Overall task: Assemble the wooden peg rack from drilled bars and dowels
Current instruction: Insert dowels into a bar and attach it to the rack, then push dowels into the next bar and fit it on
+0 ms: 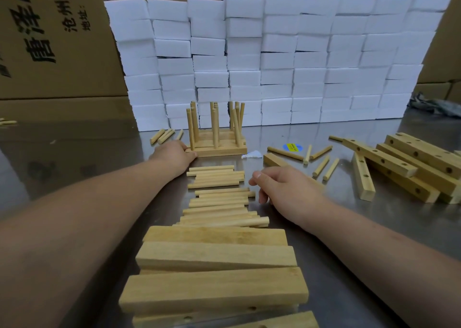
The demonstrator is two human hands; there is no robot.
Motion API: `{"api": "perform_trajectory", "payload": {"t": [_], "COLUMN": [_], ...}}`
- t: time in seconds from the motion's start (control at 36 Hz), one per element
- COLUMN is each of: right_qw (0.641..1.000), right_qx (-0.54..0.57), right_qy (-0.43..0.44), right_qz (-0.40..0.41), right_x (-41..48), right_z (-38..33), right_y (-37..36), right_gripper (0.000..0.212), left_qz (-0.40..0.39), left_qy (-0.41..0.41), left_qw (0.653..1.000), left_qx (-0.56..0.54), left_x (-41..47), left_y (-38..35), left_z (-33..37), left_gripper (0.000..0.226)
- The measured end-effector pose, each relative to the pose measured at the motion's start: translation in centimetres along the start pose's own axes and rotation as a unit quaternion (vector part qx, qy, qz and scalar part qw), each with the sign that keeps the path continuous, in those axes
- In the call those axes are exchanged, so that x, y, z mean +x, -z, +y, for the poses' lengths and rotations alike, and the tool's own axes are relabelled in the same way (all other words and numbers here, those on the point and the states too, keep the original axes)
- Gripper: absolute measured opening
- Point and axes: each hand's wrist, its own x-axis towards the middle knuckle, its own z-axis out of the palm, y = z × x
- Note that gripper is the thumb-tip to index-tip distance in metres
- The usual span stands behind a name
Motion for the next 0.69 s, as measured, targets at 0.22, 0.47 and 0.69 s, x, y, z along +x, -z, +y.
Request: {"api": "perform_trajectory", "payload": {"t": [0.22,0.47,0.69], "right_qw": [1.000,1.000,1.000], "right_qx": [-0.002,0.006,0.004], "right_qy": [-0.003,-0.007,-0.007], "right_qz": [-0.008,-0.017,-0.018], "right_x": [-0.11,-0.17,-0.32], "right_z": [-0.08,-0.24,-0.46], "right_y": [0.02,-0.09,-0.03], "right_gripper": [0.037,0.036,0.037], "left_qz": [0.003,0.011,0.008], "left_qy": [0.001,-0.021,-0.022], "left_qw": [0.999,0.997,0.997], "left_qx": [0.036,0.069,0.080], "left_x": [0.07,0.14,0.01], "left_y": [0.03,0.06,0.27], "left_z": [0.17,0.22,0.57], "left_gripper": [0.040,0.037,0.041]}}
